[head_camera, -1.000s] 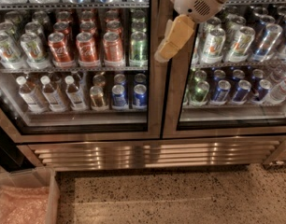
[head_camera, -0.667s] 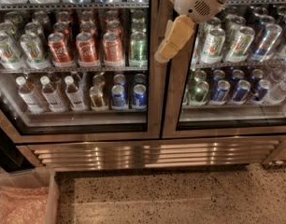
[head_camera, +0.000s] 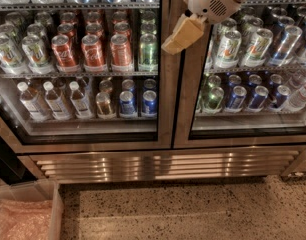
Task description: Open left fridge door
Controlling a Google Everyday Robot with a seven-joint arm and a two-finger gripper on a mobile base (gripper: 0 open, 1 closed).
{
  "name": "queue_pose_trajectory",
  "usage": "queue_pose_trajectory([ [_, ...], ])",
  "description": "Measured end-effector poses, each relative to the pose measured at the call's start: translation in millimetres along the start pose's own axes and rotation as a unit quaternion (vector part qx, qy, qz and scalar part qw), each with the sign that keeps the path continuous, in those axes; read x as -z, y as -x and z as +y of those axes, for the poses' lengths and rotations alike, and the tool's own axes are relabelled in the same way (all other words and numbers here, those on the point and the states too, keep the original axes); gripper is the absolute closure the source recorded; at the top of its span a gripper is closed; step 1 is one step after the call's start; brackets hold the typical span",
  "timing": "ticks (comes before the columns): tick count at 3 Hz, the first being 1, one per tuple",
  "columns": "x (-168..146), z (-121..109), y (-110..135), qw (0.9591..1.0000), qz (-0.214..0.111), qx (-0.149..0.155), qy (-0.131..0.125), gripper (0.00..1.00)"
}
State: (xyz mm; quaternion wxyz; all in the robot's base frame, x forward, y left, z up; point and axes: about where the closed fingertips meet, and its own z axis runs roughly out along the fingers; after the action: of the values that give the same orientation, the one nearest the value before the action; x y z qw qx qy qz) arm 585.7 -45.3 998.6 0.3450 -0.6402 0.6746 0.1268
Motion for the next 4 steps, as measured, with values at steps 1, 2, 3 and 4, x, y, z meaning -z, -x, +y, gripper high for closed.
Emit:
queue_pose_trajectory([
  [1, 0.0, 0.0, 0.0, 1.0, 0.0, 0.0, 0.0, 0.66],
  [2, 0.0, 0.0, 0.0, 1.0, 0.0, 0.0, 0.0, 0.89],
  [3, 0.0, 0.0, 0.0, 1.0, 0.0, 0.0, 0.0, 1.0],
  [4, 0.1, -0.2, -0.2, 1.0, 0.0, 0.0, 0.0, 1.0],
])
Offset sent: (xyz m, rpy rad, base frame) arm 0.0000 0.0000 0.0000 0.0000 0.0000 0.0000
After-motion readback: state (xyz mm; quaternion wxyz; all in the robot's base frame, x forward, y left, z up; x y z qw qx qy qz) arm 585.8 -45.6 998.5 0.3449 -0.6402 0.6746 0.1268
